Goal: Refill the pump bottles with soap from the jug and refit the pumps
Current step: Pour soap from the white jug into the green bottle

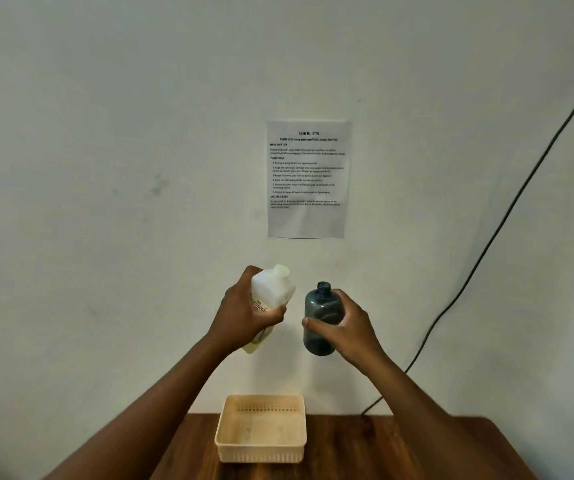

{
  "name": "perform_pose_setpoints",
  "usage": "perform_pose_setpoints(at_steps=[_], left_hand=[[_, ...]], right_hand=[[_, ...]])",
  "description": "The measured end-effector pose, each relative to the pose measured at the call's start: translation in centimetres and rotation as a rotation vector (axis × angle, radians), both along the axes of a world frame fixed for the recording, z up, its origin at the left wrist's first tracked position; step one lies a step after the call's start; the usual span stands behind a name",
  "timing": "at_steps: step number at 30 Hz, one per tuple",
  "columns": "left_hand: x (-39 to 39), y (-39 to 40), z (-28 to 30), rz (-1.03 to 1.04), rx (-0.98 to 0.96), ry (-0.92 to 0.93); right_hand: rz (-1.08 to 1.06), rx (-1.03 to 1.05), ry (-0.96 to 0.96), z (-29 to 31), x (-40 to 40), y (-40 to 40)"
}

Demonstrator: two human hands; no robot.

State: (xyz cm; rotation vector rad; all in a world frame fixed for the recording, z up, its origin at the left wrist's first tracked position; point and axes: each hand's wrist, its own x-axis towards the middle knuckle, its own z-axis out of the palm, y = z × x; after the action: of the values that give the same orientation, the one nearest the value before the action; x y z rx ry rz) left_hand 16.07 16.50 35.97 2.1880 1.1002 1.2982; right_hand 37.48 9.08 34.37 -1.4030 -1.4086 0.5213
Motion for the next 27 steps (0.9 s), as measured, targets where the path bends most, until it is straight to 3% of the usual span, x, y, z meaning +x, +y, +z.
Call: perform_pose_setpoints(at_steps=[13, 27], left_hand=[[0.9, 0.6, 6.4, -0.083, 0.102, 0.341], [2.7, 0.4, 9.4, -0.041, 0.307, 0.572]], right_hand=[[0.020, 0.007, -0.044, 3.1, 1.5, -0.2], [0.031, -0.002, -0.067, 4.3, 1.8, -0.1]])
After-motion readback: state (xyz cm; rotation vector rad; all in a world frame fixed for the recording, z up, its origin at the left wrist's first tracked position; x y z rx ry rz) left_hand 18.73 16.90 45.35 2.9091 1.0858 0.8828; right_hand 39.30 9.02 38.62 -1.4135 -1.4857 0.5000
